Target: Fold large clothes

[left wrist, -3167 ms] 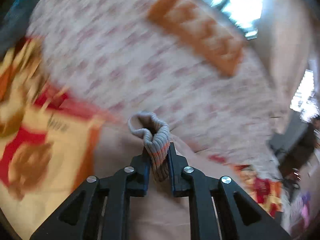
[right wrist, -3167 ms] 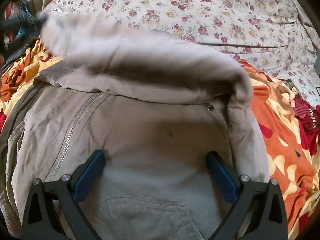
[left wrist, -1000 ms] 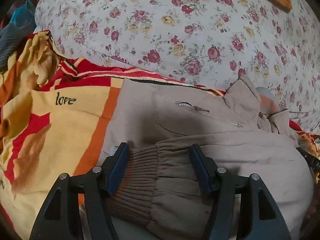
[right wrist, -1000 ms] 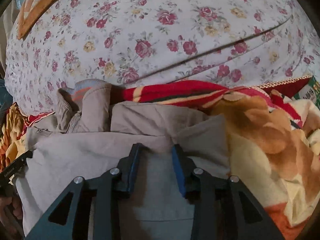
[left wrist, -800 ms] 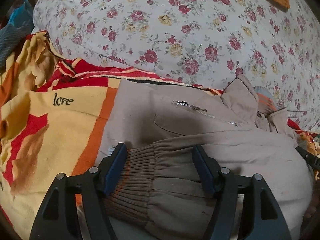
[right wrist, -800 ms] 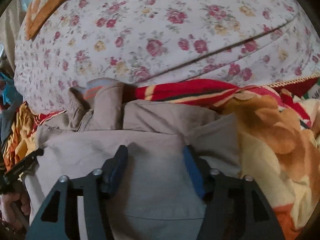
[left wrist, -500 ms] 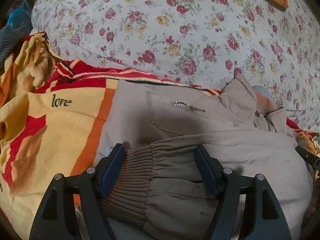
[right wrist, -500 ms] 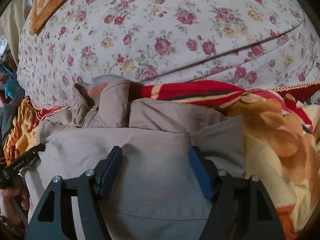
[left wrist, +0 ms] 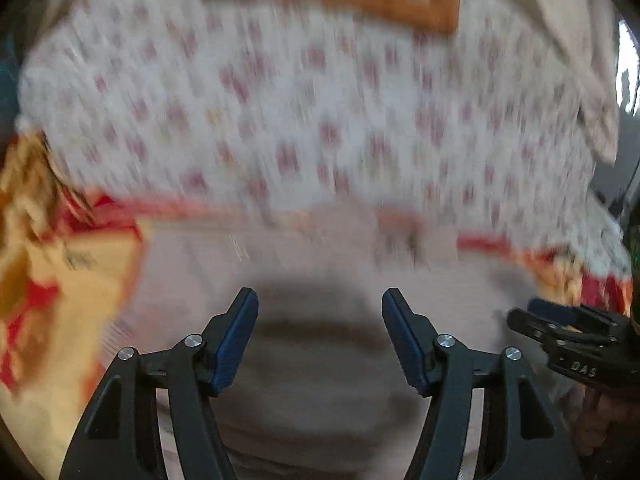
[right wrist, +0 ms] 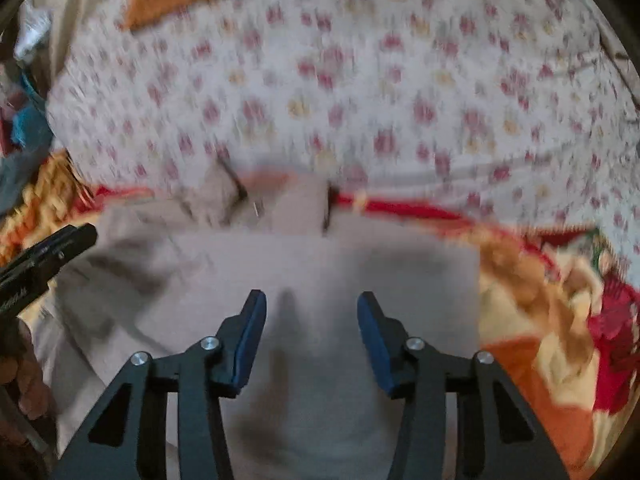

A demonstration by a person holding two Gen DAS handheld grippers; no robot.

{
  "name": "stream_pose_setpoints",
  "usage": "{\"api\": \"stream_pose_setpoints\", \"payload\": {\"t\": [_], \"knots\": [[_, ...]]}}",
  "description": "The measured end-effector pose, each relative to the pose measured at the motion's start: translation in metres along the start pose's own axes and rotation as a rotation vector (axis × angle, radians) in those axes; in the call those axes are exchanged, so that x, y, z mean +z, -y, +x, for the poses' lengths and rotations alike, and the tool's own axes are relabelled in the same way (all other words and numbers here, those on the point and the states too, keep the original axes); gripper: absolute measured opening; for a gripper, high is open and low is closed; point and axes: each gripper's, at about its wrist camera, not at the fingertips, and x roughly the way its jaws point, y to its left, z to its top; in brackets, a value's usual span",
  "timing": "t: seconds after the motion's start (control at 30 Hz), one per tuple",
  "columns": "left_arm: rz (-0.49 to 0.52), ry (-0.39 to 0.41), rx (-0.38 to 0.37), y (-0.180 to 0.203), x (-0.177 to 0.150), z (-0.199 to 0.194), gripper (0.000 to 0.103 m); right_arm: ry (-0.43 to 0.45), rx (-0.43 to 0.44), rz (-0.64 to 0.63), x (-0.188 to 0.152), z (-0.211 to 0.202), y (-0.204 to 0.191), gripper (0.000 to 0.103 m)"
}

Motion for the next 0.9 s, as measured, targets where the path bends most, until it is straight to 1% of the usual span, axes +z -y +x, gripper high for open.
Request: {"api": "stream_pose_setpoints", "payload": {"t": [0.03,0.07,0.1,0.13,0.2,0.3,0.33,0.37,0.47,0.53,0.63,0.67,0.73,0.8,0.83,0.9], "knots": [[-0.010,-0.112,0.023,-0.002,-0.009,0.024,0.059,-0.049,-0.012,-0.005,-0.007,0.012,0.000,0.050],[-0.018,-0.158,0.033,-0.005,-0.013,0.035,0.057,-0.079,-0.029,-0.021,-0.014,0.026,0.000,0.050],[-0.020,-0.141,0.035,-0.006,-0.012,0.035,0.057,-0.046,-0.036,-0.042,-0.018,0.027,-0.002,0.050],[-0.021,-0.138,0.036,-0.005,-0.010,0.033,0.057,-0.034,-0.046,-0.064,-0.019,0.028,-0.005,0.053],[-0.027,-0.141,0.028,-0.007,-0.010,0.034,0.057,-0.036,-0.057,-0.095,-0.020,0.028,-0.011,0.059],[-0.021,-0.141,0.029,-0.005,-0.009,0.033,0.059,-0.039,-0.034,-0.103,-0.021,0.028,-0.012,0.067],[-0.022,-0.140,0.026,-0.006,-0.009,0.034,0.060,-0.043,-0.019,-0.106,-0.022,0.028,-0.013,0.072],[-0.021,-0.142,0.022,-0.005,-0.010,0.035,0.063,-0.045,-0.009,-0.115,-0.022,0.029,-0.015,0.076],[0.006,-0.149,0.019,0.002,-0.013,0.039,0.073,-0.042,-0.009,-0.136,-0.022,0.031,-0.017,0.080],[0.028,-0.154,0.024,0.005,-0.014,0.041,0.077,-0.035,0.004,-0.129,-0.022,0.032,-0.016,0.082],[0.038,-0.155,0.032,0.007,-0.013,0.042,0.078,-0.031,0.010,-0.123,-0.021,0.032,-0.015,0.082],[0.038,-0.155,0.032,0.007,-0.013,0.042,0.078,-0.030,0.000,-0.127,-0.020,0.030,-0.016,0.075],[0.039,-0.157,0.035,0.008,-0.013,0.042,0.079,0.003,-0.061,-0.115,-0.016,0.014,-0.017,0.060],[0.047,-0.160,0.041,0.010,-0.013,0.043,0.080,0.050,-0.059,-0.085,-0.019,-0.006,-0.015,0.061],[0.051,-0.161,0.044,0.010,-0.014,0.043,0.081,0.055,-0.059,-0.074,-0.022,-0.013,-0.014,0.064],[0.057,-0.164,0.046,0.011,-0.013,0.044,0.081,0.003,-0.039,-0.078,-0.037,-0.015,-0.014,0.068]]}}
